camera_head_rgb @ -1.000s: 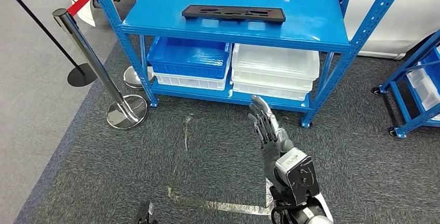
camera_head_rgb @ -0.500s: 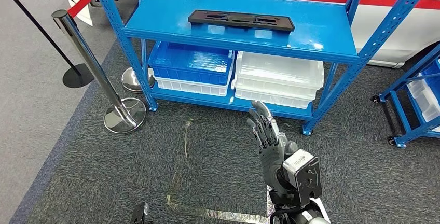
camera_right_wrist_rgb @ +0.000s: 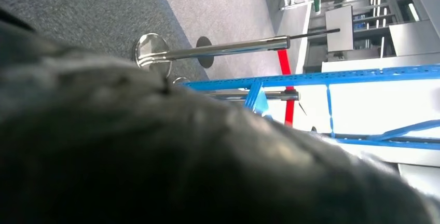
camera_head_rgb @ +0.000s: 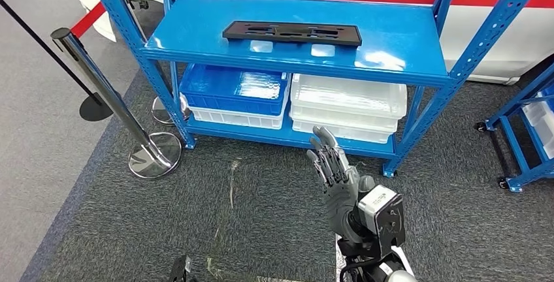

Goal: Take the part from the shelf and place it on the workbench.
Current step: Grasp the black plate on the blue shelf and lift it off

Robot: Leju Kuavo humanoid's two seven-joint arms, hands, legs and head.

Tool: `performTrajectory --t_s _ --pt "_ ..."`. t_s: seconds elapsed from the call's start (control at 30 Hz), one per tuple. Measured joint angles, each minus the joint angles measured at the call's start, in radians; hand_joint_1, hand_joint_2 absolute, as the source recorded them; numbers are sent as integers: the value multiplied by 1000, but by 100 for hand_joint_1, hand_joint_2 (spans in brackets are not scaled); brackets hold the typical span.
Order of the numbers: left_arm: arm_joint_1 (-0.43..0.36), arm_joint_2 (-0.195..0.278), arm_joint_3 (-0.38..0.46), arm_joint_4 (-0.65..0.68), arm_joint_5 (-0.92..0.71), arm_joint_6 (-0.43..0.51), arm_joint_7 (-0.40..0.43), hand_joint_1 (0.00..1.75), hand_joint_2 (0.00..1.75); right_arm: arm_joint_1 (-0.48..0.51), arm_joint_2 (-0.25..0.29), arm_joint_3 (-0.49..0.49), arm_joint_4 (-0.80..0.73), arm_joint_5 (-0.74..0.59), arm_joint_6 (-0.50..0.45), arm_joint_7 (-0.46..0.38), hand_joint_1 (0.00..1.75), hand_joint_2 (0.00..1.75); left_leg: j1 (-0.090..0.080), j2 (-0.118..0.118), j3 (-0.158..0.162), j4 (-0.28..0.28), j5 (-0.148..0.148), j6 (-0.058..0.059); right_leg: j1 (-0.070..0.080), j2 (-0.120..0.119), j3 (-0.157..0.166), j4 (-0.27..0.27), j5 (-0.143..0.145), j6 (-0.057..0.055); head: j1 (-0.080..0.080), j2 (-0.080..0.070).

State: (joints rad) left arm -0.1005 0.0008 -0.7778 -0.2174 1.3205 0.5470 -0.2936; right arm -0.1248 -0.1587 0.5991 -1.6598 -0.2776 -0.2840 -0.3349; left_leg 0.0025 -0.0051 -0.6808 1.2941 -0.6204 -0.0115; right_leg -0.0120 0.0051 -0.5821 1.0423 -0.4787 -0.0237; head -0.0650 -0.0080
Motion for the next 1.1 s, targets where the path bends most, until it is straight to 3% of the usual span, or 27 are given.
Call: performTrajectory --t_s 0.03,0.07,0.13,0.2,0.33,0.4,0.47,0.5,0.53,0.63,0.7,0.8,0.87,0.97,1.0,1.03,1.07,1.1 --pt "0 0 0 0 0 0 0 0 0 -1 0 0 0 -1 1 0 0 0 0 0 -9 -14 33 2 2 1 12 0 -8 0 0 0" --pt "0 0 0 0 0 0 0 0 0 -2 1 0 0 -1 1 0 0 0 -1 0 1 -63 81 7 3 3 26 0 -18 0 0 0" --pt "3 1 0 0 -1 0 1 0 0 -4 1 1 0 -1 -1 0 0 0 -5 0 42 -179 157 20 5 5 48 -3 -36 5 2 0" --pt "4 3 0 1 -2 0 1 0 0 -4 1 2 1 -1 -6 0 0 0 -13 -1 74 -245 165 32 5 7 63 -8 -46 15 3 0" --pt "5 5 0 2 -10 -1 4 0 0 -3 1 2 1 -4 -21 0 0 175 -13 -3 115 -288 153 50 3 3 69 15 -51 35 4 0" --pt "5 7 0 3 -15 -2 4 0 0 -3 1 2 1 -6 -26 0 0 175 -10 -2 135 -298 147 60 0 2 16 105 -82 42 6 0" --pt "3 8 0 3 -19 -4 4 0 0 1 1 2 1 -7 -28 0 0 175 -9 -2 147 -299 136 66 -1 2 -72 221 -119 50 6 0" --pt "4 8 0 3 -20 -5 4 0 0 4 0 2 2 -8 -28 0 0 175 -9 -2 154 -299 128 66 -2 2 -106 251 -121 52 6 0" --pt "5 8 0 3 -21 -5 5 0 0 5 0 2 2 -8 -28 0 0 175 -8 -2 165 -299 120 65 -3 2 -124 248 -105 55 6 0" --pt "8 9 0 3 -23 -7 6 0 0 5 0 2 2 -8 -26 1 0 175 -5 -3 203 -296 87 53 -7 -1 -95 88 22 56 7 0" --pt "5 10 0 4 -24 -7 7 0 0 4 0 3 4 -8 -25 4 0 175 -6 -5 211 -292 66 40 -4 -3 -76 20 53 46 10 0" --pt "3 11 0 5 -29 -8 7 0 0 -2 1 5 5 -6 -23 8 0 175 -6 -3 220 -278 53 23 -2 -1 -62 14 48 24 10 0" --pt "1 12 0 5 -34 -10 6 0 0 -11 3 5 5 -3 -20 11 0 175 -4 -2 198 -223 38 15 -4 -1 -45 8 39 11 10 0" --pt "0 12 0 5 -37 -13 6 0 0 -20 4 6 6 0 -16 18 0 175 -1 -1 81 -50 -26 5 -2 -2 -24 5 20 2 10 0" --pt "1 12 -1 5 -37 -14 6 0 0 -21 4 6 6 0 -15 18 0 175 0 -1 45 -15 -37 3 -1 -1 -16 5 12 1 10 0" --pt "2 12 -1 5 -38 -14 5 0 0 -21 4 6 7 0 -14 18 0 175 0 -1 24 -12 -28 4 1 0 -5 5 3 1 10 0" --pt "3 12 -1 5 -38 -15 5 0 0 -21 4 6 7 1 -14 19 0 175 0 -1 20 -43 4 6 2 1 8 5 -6 2 10 0" --pt "4 12 -1 5 -38 -15 5 0 0 -22 4 6 7 1 -13 19 0 175 -1 -1 28 -102 57 11 3 2 22 4 -16 3 10 0"
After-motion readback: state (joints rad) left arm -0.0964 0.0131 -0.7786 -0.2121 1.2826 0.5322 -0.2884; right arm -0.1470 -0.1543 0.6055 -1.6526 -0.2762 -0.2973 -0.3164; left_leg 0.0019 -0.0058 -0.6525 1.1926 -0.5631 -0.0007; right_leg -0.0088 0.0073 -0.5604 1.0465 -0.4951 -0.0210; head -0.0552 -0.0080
